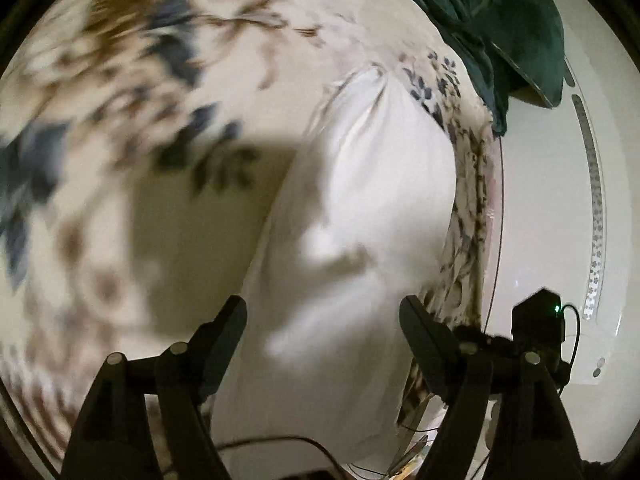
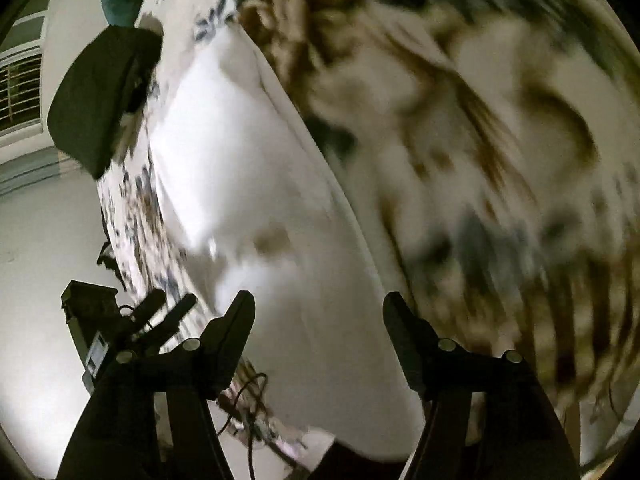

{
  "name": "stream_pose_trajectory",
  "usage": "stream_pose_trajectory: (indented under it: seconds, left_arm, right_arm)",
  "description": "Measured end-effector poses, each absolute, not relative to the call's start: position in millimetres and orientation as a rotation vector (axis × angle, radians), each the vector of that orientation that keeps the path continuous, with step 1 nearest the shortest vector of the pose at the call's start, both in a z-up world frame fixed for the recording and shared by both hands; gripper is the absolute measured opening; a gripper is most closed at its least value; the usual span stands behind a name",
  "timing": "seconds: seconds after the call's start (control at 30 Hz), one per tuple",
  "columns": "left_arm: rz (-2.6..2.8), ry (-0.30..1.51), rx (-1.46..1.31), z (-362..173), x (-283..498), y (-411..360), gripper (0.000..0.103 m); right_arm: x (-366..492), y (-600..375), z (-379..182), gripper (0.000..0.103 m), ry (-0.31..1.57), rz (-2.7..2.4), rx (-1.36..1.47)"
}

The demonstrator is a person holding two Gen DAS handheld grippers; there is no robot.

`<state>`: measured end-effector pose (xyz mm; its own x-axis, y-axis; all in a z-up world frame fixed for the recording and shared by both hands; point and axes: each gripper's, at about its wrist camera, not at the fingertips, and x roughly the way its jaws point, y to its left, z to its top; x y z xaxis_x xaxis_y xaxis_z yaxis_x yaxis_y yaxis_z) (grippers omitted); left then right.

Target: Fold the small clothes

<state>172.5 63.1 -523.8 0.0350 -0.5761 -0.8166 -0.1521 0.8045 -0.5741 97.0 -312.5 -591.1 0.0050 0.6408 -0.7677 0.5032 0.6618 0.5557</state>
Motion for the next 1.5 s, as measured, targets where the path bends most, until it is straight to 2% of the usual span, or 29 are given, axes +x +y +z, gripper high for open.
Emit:
stream_pose_trajectory:
  seconds: [0.13, 0.27, 0.4, 0.57, 0.6, 0.67, 0.83, 1.1, 1.13, 1.17, 1.23, 1.5]
  left_arm:
    - [-0.285, 1.570, -0.593, -532, 126, 71, 0.078]
    - [-0.246, 1.685, -0.595, -569, 81, 70, 0.077]
    - [-0.276, 1.708, -0.633, -590, 59, 57, 0.077]
    - [-0.289, 1.692, -0.609, -589, 51, 42, 0.077]
    - [-0.293, 1.702, -0.591, -589, 49, 39, 0.077]
    - [-0.302, 1.712, -0.581, -590, 46, 32, 0.077]
    - [-0.309, 1.717, -0.628, -586, 26, 32, 0.077]
    - [-0.328, 1.732, -0.656, -591, 14, 17, 0.075]
    - [-0.336, 1.717, -0.658, -587, 13, 16, 0.065]
    - [-0.339, 1.699, -0.656, -583, 13, 14, 0.036]
    - [-0.336, 1.680, -0.657, -576, 13, 13, 0.010]
    - [-0.326, 1.526, -0.751, -513, 30, 16, 0.009]
  right_arm:
    - [42, -316, -595, 0.068, 1.705, 0.144, 0.950]
    - [-5, -315, -624, 0.068, 1.745, 0.147, 1.034]
    - [-18, -297, -649, 0.068, 1.709, 0.186, 1.135]
    - [-18, -273, -665, 0.067, 1.658, 0.254, 1.229]
    - [-18, -267, -665, 0.065, 1.665, 0.277, 1.225]
    - [-19, -253, -666, 0.047, 1.687, 0.307, 1.201]
    - [-28, -246, -671, 0.013, 1.708, 0.317, 1.193]
    - [-20, -242, -673, 0.016, 1.785, 0.348, 1.138]
    - [-19, -242, -673, 0.016, 1.775, 0.347, 1.150]
    - [-18, -242, -671, 0.015, 1.760, 0.348, 1.152]
    - [-17, -242, -664, 0.012, 1.735, 0.356, 1.142]
    - [-2, -249, -607, 0.009, 1.606, 0.410, 1.150]
